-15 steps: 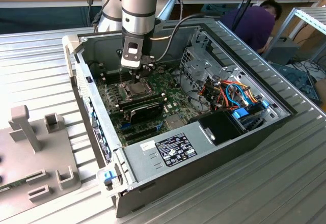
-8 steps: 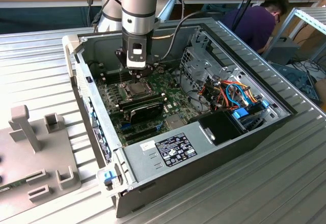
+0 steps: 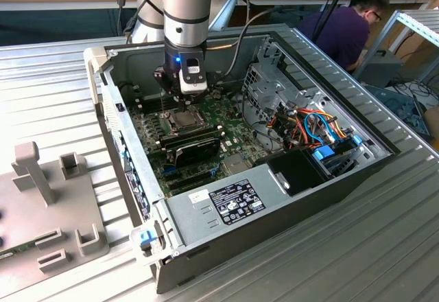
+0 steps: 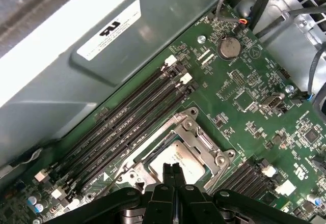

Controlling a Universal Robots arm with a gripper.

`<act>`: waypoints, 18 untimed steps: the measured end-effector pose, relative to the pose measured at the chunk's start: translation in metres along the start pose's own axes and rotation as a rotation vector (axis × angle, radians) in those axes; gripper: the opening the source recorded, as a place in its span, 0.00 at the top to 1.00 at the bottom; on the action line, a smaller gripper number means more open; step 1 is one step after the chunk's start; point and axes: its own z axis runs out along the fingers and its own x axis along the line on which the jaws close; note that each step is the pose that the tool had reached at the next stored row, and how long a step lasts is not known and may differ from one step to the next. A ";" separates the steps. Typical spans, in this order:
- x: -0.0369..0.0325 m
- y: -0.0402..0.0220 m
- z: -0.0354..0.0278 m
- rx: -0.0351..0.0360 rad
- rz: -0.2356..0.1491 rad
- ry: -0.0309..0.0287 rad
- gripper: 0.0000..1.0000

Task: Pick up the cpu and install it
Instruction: 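Close the cpu cover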

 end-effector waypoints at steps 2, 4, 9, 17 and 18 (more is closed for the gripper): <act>0.0000 0.0000 0.0000 0.0001 0.000 0.0000 0.89; 0.0000 0.0000 0.0000 0.0000 0.000 -0.0001 0.89; 0.0000 0.0000 0.0001 -0.0051 -0.073 0.0022 0.89; 0.0000 0.0000 0.0005 -0.0176 -0.252 0.0078 0.89; 0.0000 0.0000 0.0005 -0.0190 -0.272 0.0084 0.89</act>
